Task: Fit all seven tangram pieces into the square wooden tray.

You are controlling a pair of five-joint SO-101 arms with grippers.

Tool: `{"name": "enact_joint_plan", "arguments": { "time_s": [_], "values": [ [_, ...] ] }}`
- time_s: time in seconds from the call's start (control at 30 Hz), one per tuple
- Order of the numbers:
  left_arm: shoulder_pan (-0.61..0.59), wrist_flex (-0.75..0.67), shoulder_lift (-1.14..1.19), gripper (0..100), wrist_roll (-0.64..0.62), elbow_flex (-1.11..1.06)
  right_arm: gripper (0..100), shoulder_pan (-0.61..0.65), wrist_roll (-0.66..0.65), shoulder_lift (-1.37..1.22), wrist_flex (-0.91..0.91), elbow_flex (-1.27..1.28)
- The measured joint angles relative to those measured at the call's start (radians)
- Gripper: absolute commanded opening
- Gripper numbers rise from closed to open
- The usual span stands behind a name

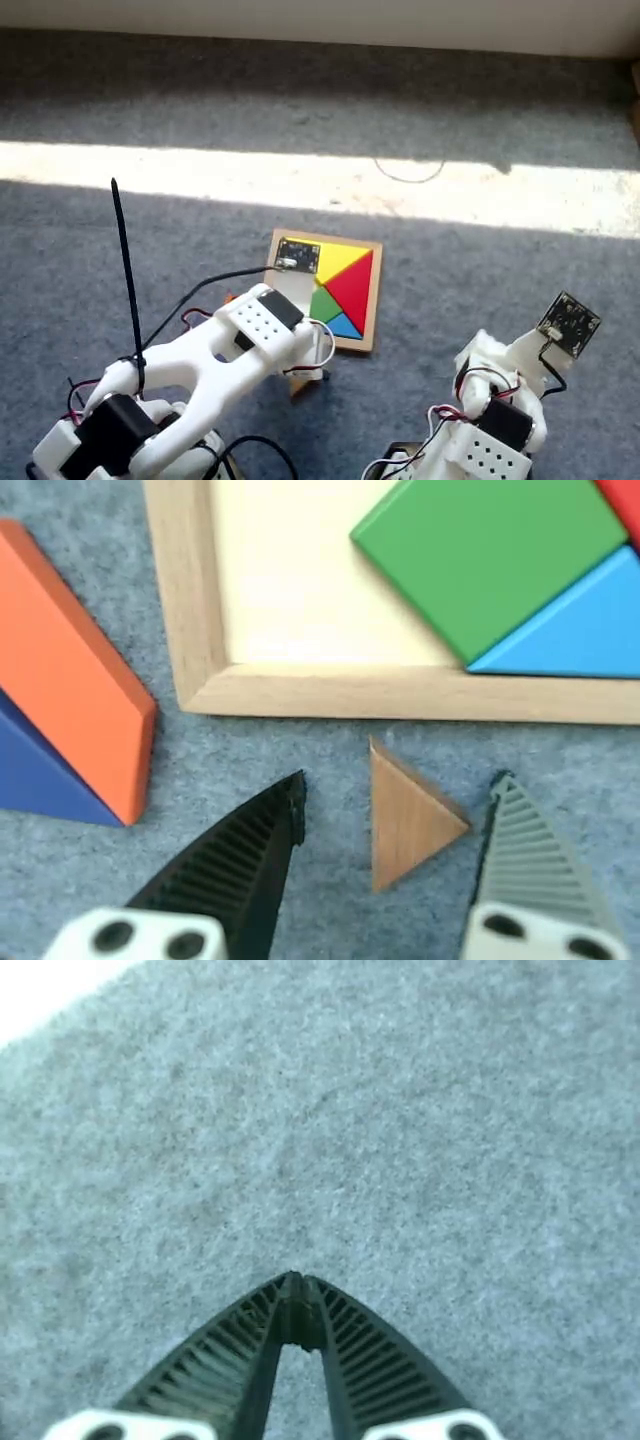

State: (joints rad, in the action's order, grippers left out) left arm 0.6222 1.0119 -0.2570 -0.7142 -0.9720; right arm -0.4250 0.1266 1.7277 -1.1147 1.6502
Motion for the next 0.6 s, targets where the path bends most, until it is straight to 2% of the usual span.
{"name": "enact_joint_plan", "arguments": {
  "time_s": [0.27, 0.47, 0.6],
  "values": [
    [0.0, 0.003, 0.0, 28, 0.0, 0.002, 0.5, 0.0, 0.0, 0.0, 0.0, 0.0],
    [0.006, 0.0, 0.0, 14, -0.002, 0.005, 0.5, 0.0, 0.0, 0.0, 0.0, 0.0],
    [0.008, 0.0, -0.002, 9, -0.003, 0.012, 0.5, 0.0, 0.0, 0.0, 0.0, 0.0]
  ]
}}
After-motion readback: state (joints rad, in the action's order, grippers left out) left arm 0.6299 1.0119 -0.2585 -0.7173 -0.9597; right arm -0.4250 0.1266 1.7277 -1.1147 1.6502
